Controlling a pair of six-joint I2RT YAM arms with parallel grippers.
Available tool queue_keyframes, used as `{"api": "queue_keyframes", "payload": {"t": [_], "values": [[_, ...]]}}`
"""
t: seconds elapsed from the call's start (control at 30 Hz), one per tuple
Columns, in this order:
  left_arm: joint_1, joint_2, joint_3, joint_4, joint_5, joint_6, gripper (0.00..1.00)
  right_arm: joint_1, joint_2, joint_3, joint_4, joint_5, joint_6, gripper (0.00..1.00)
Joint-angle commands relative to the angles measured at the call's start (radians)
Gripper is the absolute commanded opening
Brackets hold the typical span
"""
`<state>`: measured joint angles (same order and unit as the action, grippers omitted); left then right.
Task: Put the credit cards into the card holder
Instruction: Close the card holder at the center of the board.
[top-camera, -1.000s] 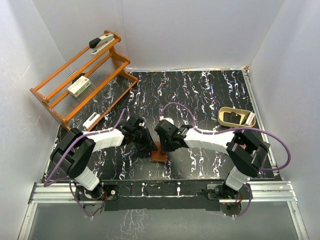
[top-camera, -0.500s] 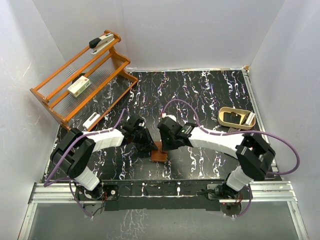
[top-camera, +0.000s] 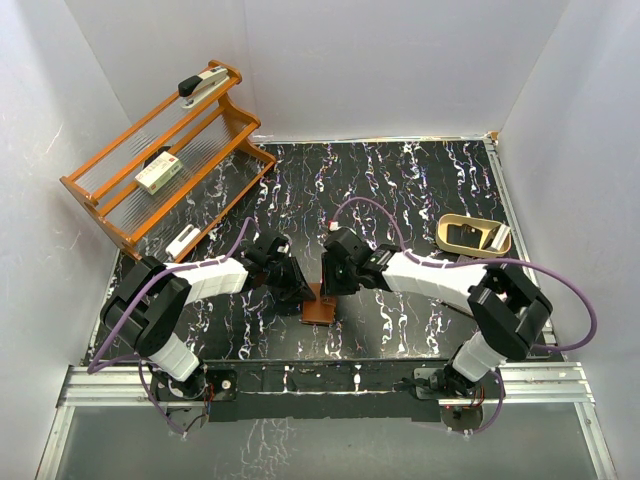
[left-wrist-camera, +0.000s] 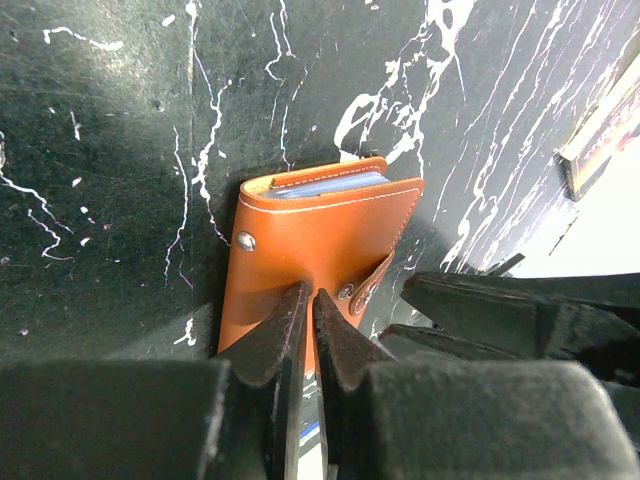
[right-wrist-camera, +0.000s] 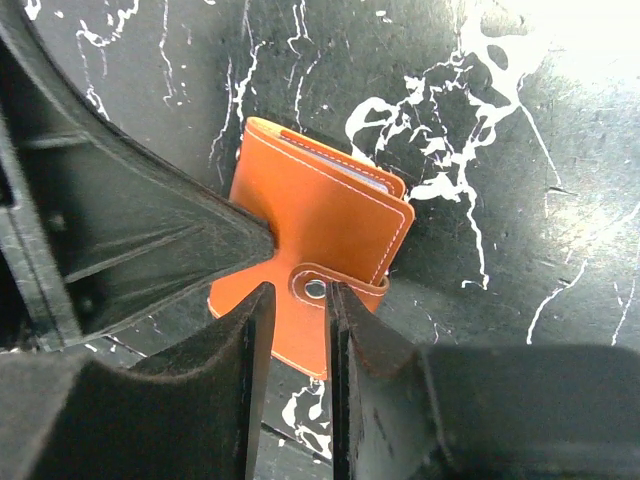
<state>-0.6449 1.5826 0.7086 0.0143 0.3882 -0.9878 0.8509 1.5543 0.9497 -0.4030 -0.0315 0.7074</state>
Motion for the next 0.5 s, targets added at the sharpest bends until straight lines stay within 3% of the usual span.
{"api": "queue_keyframes", "payload": {"t": [0.0, 0.47], "values": [[-0.006, 0.002, -0.003, -0.068, -0.022, 0.013, 0.07, 0.002, 0.017, -0.015, 0.075, -0.031, -0.001, 0.26], [-0.006, 0.012, -0.013, -0.031, -0.012, -0.008, 0.07, 0.002, 0.012, -0.057, 0.102, -0.083, -0.011, 0.25]]}}
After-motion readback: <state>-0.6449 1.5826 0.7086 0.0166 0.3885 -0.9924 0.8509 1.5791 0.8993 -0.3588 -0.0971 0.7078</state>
